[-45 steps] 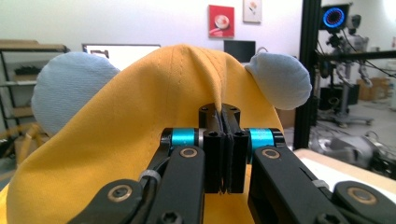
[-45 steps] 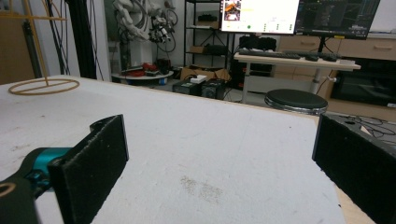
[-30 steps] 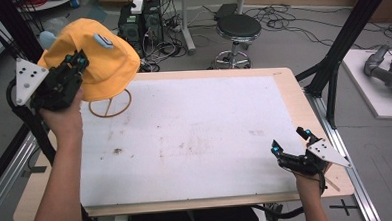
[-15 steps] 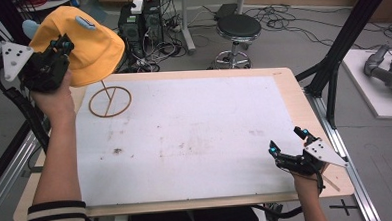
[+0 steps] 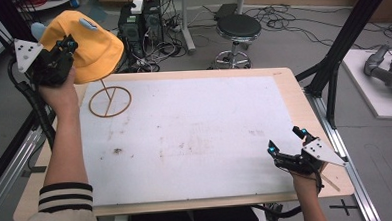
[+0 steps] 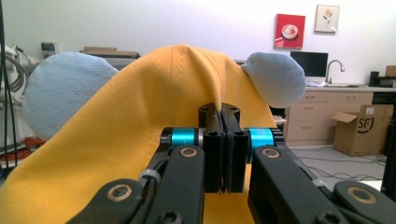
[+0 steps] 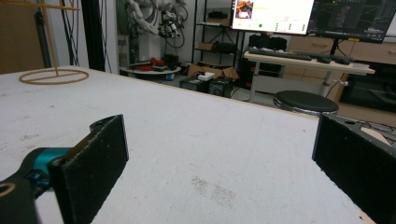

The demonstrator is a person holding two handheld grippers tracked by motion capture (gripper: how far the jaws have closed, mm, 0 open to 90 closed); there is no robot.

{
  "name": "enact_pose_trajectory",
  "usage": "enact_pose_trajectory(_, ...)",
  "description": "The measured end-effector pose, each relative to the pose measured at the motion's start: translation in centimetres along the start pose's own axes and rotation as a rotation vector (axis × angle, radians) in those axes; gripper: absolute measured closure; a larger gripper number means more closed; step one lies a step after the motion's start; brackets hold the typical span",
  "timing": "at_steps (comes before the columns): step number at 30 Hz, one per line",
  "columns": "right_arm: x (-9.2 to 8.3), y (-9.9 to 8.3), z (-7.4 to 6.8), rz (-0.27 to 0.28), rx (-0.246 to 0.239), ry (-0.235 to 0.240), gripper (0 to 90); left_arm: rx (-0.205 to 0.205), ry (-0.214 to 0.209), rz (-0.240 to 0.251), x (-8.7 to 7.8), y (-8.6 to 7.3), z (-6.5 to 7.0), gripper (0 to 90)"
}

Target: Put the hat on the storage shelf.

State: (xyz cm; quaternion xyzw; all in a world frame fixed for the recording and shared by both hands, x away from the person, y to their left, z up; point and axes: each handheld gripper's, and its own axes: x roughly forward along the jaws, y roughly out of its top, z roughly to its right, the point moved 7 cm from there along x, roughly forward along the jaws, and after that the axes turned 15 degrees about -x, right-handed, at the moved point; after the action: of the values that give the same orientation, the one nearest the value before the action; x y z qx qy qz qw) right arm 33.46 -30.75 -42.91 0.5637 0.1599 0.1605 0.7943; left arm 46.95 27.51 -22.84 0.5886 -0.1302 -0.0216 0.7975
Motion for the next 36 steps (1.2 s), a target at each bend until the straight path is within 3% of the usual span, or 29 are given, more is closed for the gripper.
enact_pose_trajectory(6,0.1,0.0,0.0,0.003,-0.004,0.002,3.1,-0.010,0.034,-0.043,0.9,-1.3,-1.0,88.1)
enact_pose_trajectory(7,0.1,0.0,0.0,0.004,-0.004,0.002,3.2,-0.029,0.047,-0.055,1.1,-1.9,-1.5,88.1)
enact_pose_trajectory(13,0.0,-0.1,0.0,-0.003,-0.009,0.001,3.1,-0.058,0.053,-0.092,1.5,-3.2,-2.3,88.0)
enact_pose_trajectory(19,-0.1,-0.1,0.1,-0.005,-0.009,-0.004,3.2,-0.055,0.075,-0.138,1.9,-4.1,-2.6,87.9)
enact_pose_trajectory(30,0.1,-0.1,0.0,-0.005,-0.009,-0.001,3.1,-0.056,0.086,-0.134,1.8,-4.2,-3.3,87.7)
enact_pose_trajectory(36,0.1,-0.2,0.0,-0.006,-0.009,-0.002,3.1,-0.044,0.097,-0.158,2.3,-4.3,-3.5,87.7)
